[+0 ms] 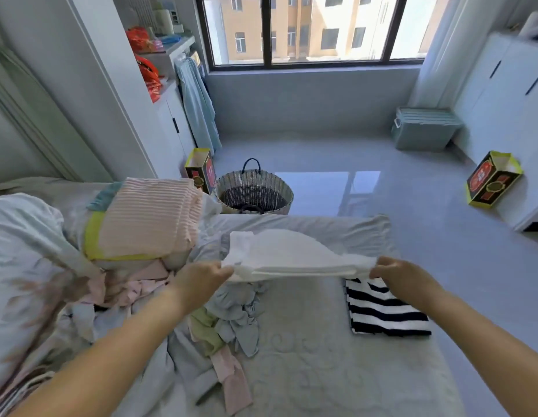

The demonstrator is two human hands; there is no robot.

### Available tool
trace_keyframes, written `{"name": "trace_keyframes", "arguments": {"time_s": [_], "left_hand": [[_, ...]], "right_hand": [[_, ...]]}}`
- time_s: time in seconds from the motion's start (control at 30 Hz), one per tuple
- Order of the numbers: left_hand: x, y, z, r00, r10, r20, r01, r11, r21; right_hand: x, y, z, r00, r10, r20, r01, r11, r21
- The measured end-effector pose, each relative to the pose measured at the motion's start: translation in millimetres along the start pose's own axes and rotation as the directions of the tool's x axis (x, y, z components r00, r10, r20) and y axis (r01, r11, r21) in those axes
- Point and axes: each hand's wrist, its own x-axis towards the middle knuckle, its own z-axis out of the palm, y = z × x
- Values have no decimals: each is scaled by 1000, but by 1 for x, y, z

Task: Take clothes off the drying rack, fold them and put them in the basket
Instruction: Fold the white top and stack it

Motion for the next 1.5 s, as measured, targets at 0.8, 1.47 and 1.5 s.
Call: {"name": "trace_keyframes", "arguments": {"time_s": [0.8, 1.47, 1.5], "left_hand": [[-123, 193, 224, 845, -122, 521, 469, 636, -613], [-144, 243, 285, 718, -151, 680, 648, 502, -573], [-151, 252, 288, 713, -141, 687, 628, 564, -536]], "right_hand": [[-194, -46, 241, 788, 304, 536, -473, 856, 209], [-221, -35, 302, 710, 248, 660, -390, 918, 75], [-230, -38, 308, 721, 221, 657, -375, 921, 103]]}}
